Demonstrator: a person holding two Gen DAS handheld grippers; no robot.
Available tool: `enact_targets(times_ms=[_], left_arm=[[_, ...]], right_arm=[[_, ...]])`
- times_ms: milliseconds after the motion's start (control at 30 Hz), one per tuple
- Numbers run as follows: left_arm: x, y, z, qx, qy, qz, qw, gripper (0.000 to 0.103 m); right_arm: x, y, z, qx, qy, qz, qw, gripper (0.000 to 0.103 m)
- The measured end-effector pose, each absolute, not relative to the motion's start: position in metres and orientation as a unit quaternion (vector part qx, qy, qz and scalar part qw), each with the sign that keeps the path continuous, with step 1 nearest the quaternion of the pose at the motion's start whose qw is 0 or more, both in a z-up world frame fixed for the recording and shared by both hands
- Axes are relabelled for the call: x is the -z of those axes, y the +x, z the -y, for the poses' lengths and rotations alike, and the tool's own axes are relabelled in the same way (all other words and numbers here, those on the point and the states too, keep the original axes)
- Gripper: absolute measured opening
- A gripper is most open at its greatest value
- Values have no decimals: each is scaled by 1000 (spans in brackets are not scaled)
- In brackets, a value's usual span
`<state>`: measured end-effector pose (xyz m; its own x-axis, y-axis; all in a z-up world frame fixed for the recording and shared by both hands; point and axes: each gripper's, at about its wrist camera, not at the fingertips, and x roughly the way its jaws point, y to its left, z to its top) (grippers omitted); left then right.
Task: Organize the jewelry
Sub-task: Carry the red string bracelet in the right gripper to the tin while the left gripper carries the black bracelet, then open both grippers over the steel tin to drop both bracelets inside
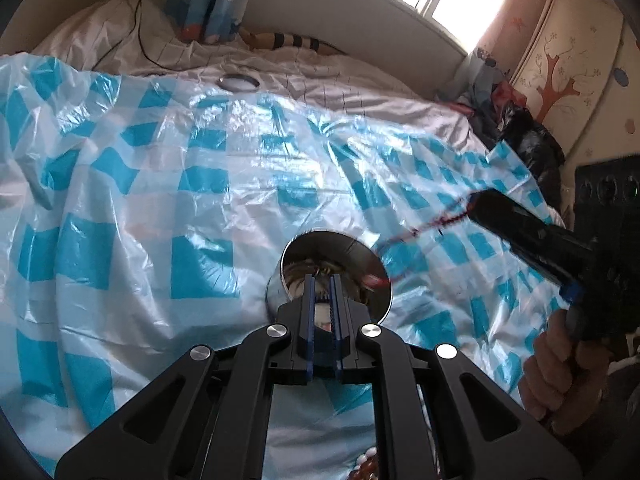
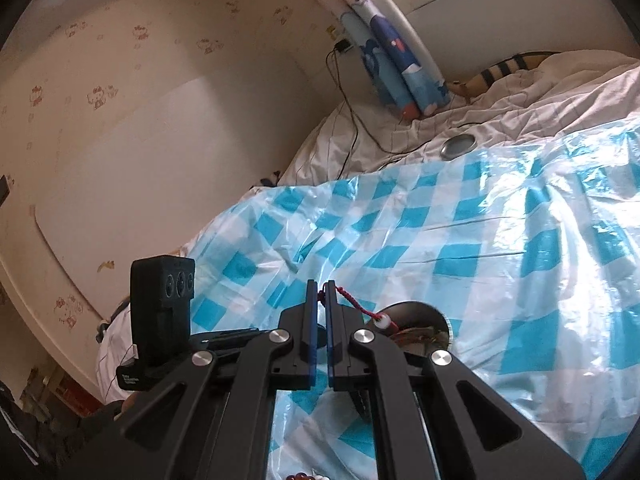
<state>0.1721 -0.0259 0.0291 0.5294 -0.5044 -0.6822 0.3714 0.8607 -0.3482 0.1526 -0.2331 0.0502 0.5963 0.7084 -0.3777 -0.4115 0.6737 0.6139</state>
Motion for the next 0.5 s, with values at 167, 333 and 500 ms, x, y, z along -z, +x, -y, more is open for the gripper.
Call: enact_targets(times_ms=[167, 333, 500], left_arm=[[-13, 176, 24, 243, -64, -447, 858, 7], [14, 186, 30, 237, -62, -476, 845, 11], [26, 191, 34, 239, -70, -483, 840, 10]], right_arm=[[-22, 176, 214, -309, 235, -373, 843, 25], [-3, 178, 222, -282, 248, -402, 835, 64], [-7, 173, 231, -277, 254, -395, 838, 66]])
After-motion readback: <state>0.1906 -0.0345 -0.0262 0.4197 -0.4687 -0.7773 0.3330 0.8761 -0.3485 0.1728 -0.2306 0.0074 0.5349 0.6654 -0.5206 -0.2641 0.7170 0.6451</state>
